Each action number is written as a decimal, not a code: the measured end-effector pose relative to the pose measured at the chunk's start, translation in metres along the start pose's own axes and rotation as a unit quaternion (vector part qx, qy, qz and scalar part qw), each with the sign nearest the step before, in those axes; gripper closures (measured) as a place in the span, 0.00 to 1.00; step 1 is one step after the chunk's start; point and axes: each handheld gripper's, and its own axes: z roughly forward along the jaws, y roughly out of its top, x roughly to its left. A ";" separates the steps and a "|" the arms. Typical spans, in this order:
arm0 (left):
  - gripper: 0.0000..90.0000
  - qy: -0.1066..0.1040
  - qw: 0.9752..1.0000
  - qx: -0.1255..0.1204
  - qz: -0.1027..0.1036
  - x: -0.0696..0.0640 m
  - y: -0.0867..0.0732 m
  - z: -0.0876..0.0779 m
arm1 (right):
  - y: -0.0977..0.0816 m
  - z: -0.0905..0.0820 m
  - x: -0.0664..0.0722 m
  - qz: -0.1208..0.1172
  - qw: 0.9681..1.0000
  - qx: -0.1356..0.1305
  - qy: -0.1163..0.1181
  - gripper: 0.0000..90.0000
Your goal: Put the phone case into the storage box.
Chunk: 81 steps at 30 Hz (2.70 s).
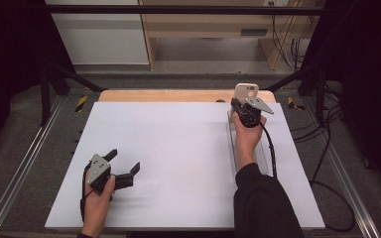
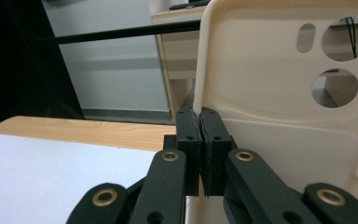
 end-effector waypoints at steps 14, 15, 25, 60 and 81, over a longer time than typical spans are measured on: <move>0.03 -0.002 1.000 0.000 0.000 0.000 0.000 0.000 | -0.006 0.005 -0.001 -0.010 1.000 0.015 -0.005 0.98; 0.03 -0.002 1.000 0.000 0.001 0.000 0.000 0.000 | -0.006 0.005 -0.001 -0.010 1.000 0.016 -0.005 0.98; 0.03 -0.001 1.000 -0.002 0.001 0.000 0.000 0.000 | -0.008 0.007 -0.001 -0.014 1.000 0.023 -0.004 0.98; 0.03 -0.001 1.000 -0.003 -0.002 0.001 0.001 0.000 | -0.012 0.012 0.002 -0.030 0.998 0.055 -0.003 0.97; 0.03 -0.002 1.000 -0.003 0.000 0.000 0.001 0.000 | -0.012 0.013 0.001 -0.031 0.998 0.059 -0.006 0.97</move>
